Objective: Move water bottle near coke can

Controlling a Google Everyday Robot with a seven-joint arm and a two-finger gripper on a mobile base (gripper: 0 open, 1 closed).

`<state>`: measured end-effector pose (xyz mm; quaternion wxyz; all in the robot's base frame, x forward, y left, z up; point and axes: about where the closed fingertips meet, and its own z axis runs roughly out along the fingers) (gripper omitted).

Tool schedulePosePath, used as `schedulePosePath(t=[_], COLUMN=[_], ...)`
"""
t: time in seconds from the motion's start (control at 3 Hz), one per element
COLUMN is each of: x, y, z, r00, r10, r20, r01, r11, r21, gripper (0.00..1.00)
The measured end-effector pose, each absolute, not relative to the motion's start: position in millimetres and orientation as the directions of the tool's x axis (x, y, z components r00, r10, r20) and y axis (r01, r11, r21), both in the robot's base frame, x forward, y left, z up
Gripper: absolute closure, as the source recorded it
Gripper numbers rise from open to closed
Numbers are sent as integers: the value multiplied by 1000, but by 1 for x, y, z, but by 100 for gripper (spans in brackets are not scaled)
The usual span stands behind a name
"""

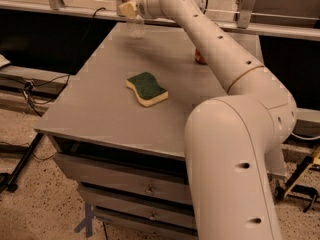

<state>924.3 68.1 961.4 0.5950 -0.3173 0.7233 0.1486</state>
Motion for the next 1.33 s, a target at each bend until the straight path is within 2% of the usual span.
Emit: schedulePosePath(t=[0.33, 0.67, 1.33], x=[887, 835, 739], y=[29, -24, -123], z=[995, 1023, 1029], r00=[-80, -85, -142], r10=[-271, -234, -122], r20=[-959, -969, -982], r01=[-647, -649, -579], r11=[746, 751, 815], r21=[-157, -124, -17], gripper=[95, 100, 100])
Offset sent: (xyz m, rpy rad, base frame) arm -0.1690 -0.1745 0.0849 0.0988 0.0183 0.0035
